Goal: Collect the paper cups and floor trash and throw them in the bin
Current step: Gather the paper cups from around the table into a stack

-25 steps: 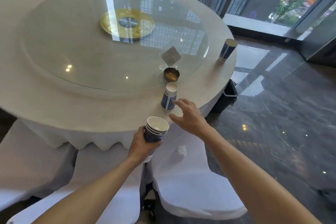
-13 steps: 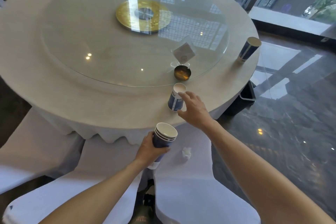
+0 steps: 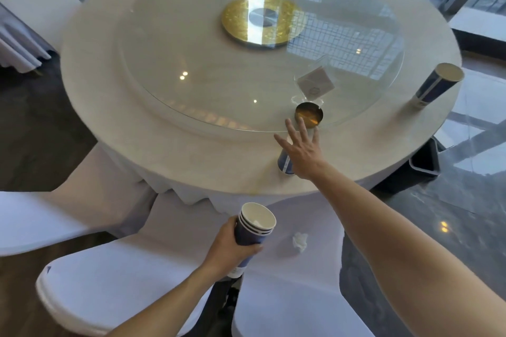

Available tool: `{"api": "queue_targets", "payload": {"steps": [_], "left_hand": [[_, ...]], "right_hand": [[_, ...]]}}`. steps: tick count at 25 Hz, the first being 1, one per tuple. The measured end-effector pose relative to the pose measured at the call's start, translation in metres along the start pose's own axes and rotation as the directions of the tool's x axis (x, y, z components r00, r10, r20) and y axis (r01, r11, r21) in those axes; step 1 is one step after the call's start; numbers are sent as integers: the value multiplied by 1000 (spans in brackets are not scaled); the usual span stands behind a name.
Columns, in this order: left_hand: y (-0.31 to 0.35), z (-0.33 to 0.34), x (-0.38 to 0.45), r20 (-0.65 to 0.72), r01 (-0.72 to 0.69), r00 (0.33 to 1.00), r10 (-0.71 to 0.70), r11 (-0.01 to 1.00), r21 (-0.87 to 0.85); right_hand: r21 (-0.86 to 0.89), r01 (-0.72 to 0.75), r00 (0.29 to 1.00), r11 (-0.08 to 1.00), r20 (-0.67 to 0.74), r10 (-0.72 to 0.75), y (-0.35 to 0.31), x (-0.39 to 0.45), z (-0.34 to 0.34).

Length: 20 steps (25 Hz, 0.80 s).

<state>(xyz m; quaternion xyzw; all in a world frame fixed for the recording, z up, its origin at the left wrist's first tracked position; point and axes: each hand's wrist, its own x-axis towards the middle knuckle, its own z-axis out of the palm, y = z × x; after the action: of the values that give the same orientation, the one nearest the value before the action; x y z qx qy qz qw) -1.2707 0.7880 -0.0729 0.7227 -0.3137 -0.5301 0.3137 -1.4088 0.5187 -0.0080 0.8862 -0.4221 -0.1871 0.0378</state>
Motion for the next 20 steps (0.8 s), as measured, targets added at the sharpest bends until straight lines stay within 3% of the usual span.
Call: {"api": "queue_targets", "payload": {"steps": [3,6,8,10,11,12,13,14,15,17,20], "left_hand": [[1,-5,7,-44,9,999,-10,1000,-13],[11,-8,16,-103,-10,995,9,1000,-17],[26,-10,22,-138,-37,990,34,999,-22],[47,-15,30,-204,-70,978,55,995,-67],[60,-17,35,-249,-95,966,69,991,-96],[72,-20,42,-300,-126,950,84,984,-124],[84,-23,47,-341,-150,936,86,975,-167],[96,-24,53,-363,-172,928,79,958,-231],[106,-23,58,-361,-189,930,71,934,-303],[124,-16,67,-302,-206,950,74,878,-433],[138,2,75,-209,-204,972,106,822,-532]], "right_hand": [[20,16,999,1000,40,-17,-1,8,13],[45,-20,998,999,-56,22,2,2,22],[157,-79,990,984,-100,95,10,-8,27],[409,-180,956,895,-140,256,20,-23,35],[598,-247,919,762,-104,380,25,-35,39],[792,-292,875,537,-5,484,29,-49,41],[924,-296,837,243,128,532,32,-65,47],[960,-277,811,-43,257,525,34,-83,52],[929,-272,792,-251,364,490,34,-101,59],[812,-267,765,-520,507,398,34,-136,79],[686,-233,764,-689,567,307,29,-176,107]]}}
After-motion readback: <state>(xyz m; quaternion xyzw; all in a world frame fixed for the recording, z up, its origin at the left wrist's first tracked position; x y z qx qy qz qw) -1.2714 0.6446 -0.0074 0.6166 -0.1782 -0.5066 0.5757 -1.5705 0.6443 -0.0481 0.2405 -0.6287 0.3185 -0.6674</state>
